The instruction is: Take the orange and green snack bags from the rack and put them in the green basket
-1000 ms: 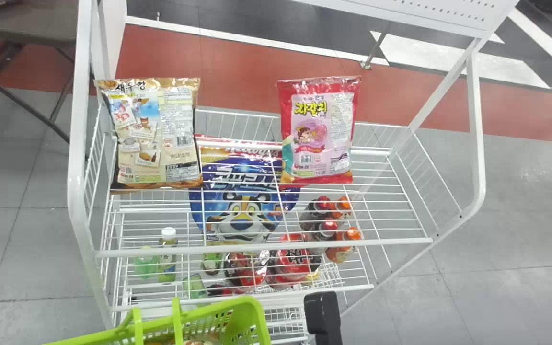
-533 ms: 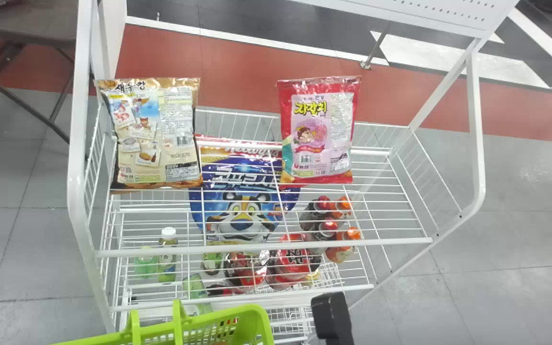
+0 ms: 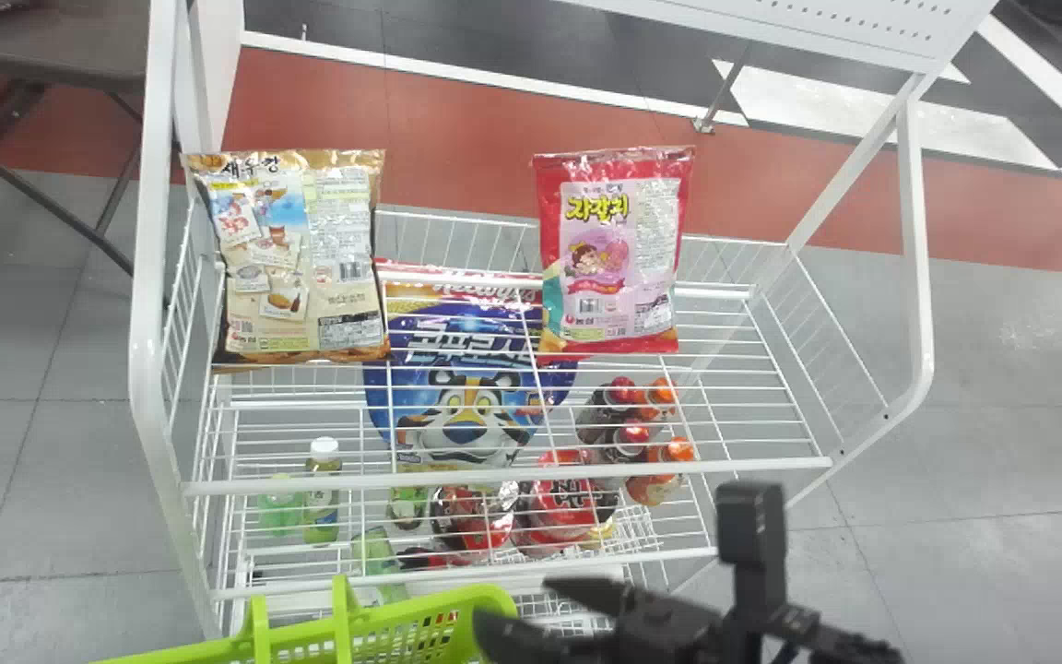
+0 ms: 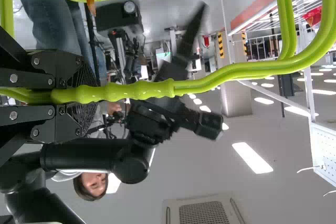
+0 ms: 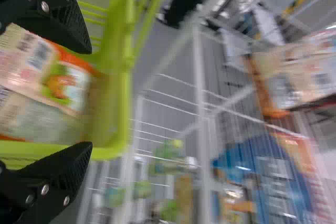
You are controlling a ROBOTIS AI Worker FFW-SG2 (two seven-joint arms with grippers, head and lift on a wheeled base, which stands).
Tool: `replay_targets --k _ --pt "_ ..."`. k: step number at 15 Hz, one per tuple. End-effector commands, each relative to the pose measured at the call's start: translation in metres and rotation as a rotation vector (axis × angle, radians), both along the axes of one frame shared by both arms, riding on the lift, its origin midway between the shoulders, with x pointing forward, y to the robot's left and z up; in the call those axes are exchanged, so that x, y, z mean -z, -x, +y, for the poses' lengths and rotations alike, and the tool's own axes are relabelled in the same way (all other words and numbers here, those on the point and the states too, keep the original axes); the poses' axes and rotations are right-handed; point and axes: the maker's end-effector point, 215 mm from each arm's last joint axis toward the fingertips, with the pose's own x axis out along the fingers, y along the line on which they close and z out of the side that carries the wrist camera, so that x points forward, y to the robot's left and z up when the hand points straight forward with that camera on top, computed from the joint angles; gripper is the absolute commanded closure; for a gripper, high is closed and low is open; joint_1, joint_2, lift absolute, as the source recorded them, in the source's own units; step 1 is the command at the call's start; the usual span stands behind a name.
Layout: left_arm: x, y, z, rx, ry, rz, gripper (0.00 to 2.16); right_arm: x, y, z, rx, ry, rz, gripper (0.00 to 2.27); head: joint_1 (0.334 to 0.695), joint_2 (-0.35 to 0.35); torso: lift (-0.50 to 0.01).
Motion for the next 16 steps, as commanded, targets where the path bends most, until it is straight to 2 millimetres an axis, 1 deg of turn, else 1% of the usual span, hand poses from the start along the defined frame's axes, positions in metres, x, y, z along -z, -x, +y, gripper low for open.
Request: replay_targets --k 1,2,3,5,6,7,8,10,13,16 --pt "-0.001 0.0 -0.001 -0.001 0.003 -0.002 2.15 -0.057 -0.048 -0.017 0.056 0.007 -0.251 0.07 0.695 -0.35 0.0" --pt "0.0 0.0 -0.002 -0.001 0.002 -0.001 2.15 -0.081 -0.062 -0.022 0.079 0.014 -0.355 0.07 0.695 -0.35 0.0" --pt "0.0 0.0 -0.002 -0.002 0.002 -0.003 2.15 -0.098 -0.069 -0.025 0.105 0.01 -0.428 0.08 0.695 -0.35 0.0" --pt "0.001 -0.002 -0.001 -0.007 0.0 -0.007 2.15 -0.119 -0.076 -0.022 0.136 0.04 -0.568 0.08 0.695 -0.35 0.0" --pt "0.002 -0.004 0.0 -0.014 -0.003 -0.022 2.15 -0.124 -0.078 -0.021 0.161 0.046 -0.614 0.08 0.695 -0.35 0.0" --pt "0.005 -0.006 0.001 -0.023 -0.006 -0.029 2.15 -0.137 -0.08 -0.02 0.179 0.073 -0.704 0.08 0.695 -0.35 0.0" --pt "0.009 -0.006 0.002 -0.028 -0.007 -0.027 2.15 -0.143 -0.079 -0.021 0.205 0.075 -0.766 0.08 0.695 -0.35 0.0" --pt "0.008 -0.006 0.003 -0.029 -0.002 -0.028 2.15 -0.146 -0.073 -0.025 0.249 0.099 -0.846 0.08 0.695 -0.35 0.0" --pt "0.008 -0.007 0.001 -0.025 0.001 -0.032 2.15 -0.132 -0.066 -0.035 0.31 0.112 -0.821 0.08 0.695 -0.35 0.0" --pt "0.011 -0.007 -0.001 -0.02 0.008 -0.021 2.15 -0.125 -0.061 -0.042 0.346 0.131 -0.803 0.08 0.695 -0.35 0.0"
